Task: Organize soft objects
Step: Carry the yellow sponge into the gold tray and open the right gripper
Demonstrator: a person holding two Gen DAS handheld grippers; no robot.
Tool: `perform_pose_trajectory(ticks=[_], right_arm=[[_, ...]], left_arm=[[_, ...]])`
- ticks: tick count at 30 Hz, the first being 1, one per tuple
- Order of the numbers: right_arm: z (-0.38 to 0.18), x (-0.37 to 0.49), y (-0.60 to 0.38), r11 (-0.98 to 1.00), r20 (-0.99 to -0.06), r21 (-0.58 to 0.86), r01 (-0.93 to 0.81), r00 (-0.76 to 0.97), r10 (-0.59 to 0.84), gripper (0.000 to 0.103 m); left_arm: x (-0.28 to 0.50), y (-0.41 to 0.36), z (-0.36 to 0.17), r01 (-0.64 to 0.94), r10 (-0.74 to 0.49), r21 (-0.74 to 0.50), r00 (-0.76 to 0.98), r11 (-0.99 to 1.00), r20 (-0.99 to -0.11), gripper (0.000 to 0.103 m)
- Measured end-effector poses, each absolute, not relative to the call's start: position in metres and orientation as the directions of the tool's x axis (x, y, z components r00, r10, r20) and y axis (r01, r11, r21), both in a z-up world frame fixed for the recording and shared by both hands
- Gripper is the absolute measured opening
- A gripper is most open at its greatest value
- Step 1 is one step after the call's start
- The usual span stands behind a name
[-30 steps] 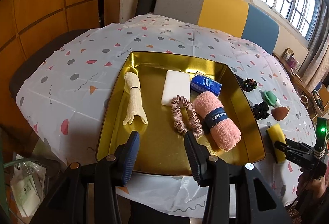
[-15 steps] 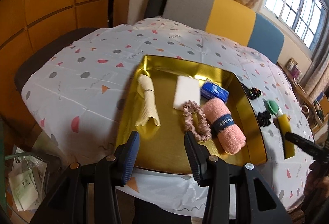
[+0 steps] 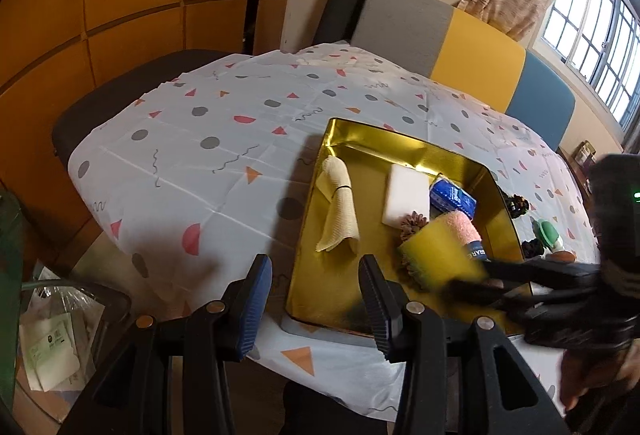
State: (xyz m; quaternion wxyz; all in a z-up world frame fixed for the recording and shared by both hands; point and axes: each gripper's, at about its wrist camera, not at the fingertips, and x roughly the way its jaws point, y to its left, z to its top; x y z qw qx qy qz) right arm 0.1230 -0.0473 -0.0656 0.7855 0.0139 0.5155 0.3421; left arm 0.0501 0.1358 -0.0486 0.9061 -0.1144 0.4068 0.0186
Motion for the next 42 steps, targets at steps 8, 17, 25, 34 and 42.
perform_pose_trajectory(ticks=[8, 17, 25, 34, 42], right_arm=[[-0.096, 0.147, -0.019, 0.828, -0.861, 0.266, -0.494, 0.265, 0.435, 0.059], [-0.101, 0.148, -0.024, 0.866, -0.864, 0.138, -0.481, 0.368, 0.343, 0.066], [-0.098, 0.14, -0.041, 0.872, -0.84, 0.223, -0.436, 0.369, 0.399, 0.076], [-0.082, 0.129, -0.062, 0.88, -0.802, 0.26, -0.398, 0.418, 0.427, 0.08], [-0.067, 0.12, -0.079, 0.887, -0.768, 0.267, -0.377, 0.472, 0.432, 0.08]], left_arm=[[0.051, 0.142, -0.055, -0.143, -0.053, -0.193, 0.655, 0.971, -0.754, 0.046], [0.049, 0.127, -0.054, -0.107, -0.06, -0.171, 0.652, 0.979, -0.756, 0.046], [0.046, 0.121, -0.049, -0.094, -0.058, -0.159, 0.659, 0.983, -0.75, 0.046], [0.044, 0.111, -0.045, -0.075, -0.062, -0.147, 0.66, 0.986, -0.749, 0.046], [0.043, 0.1, -0.042, -0.048, -0.068, -0.132, 0.661, 0.99, -0.747, 0.046]])
